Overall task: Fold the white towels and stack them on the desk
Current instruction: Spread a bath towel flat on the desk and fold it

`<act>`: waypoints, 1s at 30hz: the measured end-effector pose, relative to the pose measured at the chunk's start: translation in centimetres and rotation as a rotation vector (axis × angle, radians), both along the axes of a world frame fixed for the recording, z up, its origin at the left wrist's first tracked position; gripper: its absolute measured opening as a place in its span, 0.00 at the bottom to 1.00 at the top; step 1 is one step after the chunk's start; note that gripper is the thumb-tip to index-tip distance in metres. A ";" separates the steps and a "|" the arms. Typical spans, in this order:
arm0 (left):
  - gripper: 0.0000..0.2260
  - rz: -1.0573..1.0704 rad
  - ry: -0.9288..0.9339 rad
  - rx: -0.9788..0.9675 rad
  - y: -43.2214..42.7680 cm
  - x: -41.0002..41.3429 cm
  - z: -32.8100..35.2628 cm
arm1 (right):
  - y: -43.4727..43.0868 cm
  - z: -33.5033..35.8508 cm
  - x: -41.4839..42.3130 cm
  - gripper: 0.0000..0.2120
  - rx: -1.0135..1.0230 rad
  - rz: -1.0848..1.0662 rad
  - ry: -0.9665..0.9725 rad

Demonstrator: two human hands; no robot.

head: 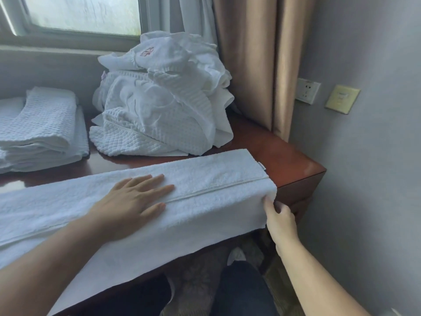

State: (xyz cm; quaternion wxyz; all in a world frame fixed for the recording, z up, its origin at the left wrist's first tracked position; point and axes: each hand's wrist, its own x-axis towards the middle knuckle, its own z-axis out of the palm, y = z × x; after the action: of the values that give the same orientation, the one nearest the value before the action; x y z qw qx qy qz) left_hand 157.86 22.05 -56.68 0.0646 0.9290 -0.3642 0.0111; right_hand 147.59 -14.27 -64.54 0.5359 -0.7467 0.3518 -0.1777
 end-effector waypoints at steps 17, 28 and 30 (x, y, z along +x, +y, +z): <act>0.23 0.064 0.068 0.052 -1.1 -0.5 1.0 | 1.4 5.1 -2.3 0.25 0.425 0.211 -0.456; 0.15 0.084 0.276 -0.200 -7.7 -5.9 4.8 | 1.4 11.7 3.1 0.08 0.854 0.229 -0.525; 0.15 0.174 0.304 -0.246 -7.5 -5.1 4.6 | 0.9 11.8 3.3 0.16 0.792 0.313 -0.438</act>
State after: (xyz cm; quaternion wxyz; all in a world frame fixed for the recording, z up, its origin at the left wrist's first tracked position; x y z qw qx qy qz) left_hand 152.76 14.58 -52.12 0.2303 0.9330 -0.2648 -0.0795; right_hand 150.93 -13.41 -52.74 0.8609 -0.4742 0.1547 -0.1005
